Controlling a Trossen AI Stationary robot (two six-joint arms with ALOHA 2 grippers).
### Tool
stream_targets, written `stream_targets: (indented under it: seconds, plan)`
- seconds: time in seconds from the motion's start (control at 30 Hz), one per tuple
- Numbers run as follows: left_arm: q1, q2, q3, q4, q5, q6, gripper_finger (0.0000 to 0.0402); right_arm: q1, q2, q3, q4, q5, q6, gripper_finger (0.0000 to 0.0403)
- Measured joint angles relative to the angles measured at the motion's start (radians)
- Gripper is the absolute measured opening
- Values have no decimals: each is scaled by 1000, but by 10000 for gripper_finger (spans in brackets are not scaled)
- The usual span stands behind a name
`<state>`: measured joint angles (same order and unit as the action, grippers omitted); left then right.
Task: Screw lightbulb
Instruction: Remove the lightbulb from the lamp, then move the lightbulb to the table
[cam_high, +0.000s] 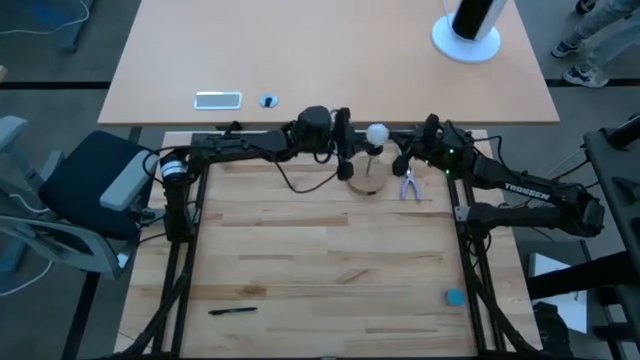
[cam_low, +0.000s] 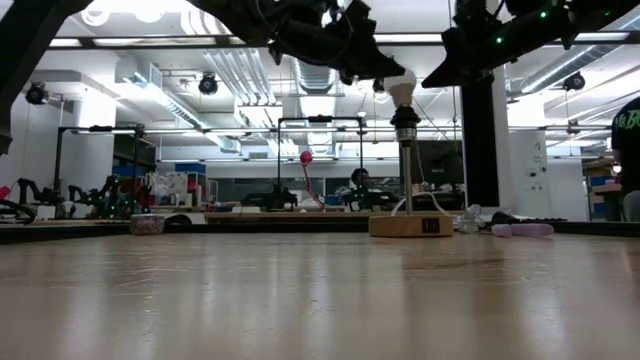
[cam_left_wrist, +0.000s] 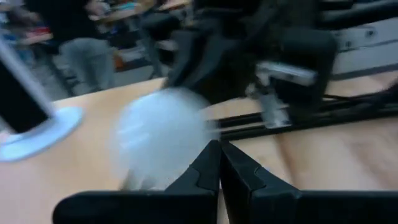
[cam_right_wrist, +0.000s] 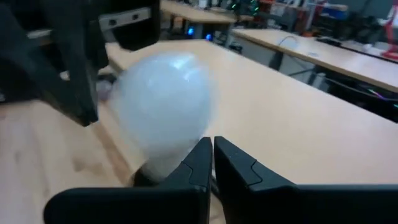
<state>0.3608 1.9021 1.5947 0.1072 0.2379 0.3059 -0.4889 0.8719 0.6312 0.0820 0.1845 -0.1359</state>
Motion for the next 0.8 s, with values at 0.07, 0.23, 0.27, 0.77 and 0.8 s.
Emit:
stream_targets:
  seconds: [0.07, 0.23, 0.27, 0.77, 0.8]
  plan:
    - [-2, -1, 0, -22, -16, -2, 0, 0, -5, -1, -23, -10, 0, 13]
    - [2, -11, 0, -48, -137, 1, 0, 0, -35, -2, -46, -31, 25, 13]
    - [-1, -11, 0, -49, -146, 2, 0, 0, -40, -2, -49, -41, 32, 13]
    - [3, -12, 0, -75, -223, 22, 0, -3, -45, -2, -98, -51, 16, 13]
    - [3, -12, 0, -73, -233, 22, 0, -3, -45, -2, -104, -50, 17, 13]
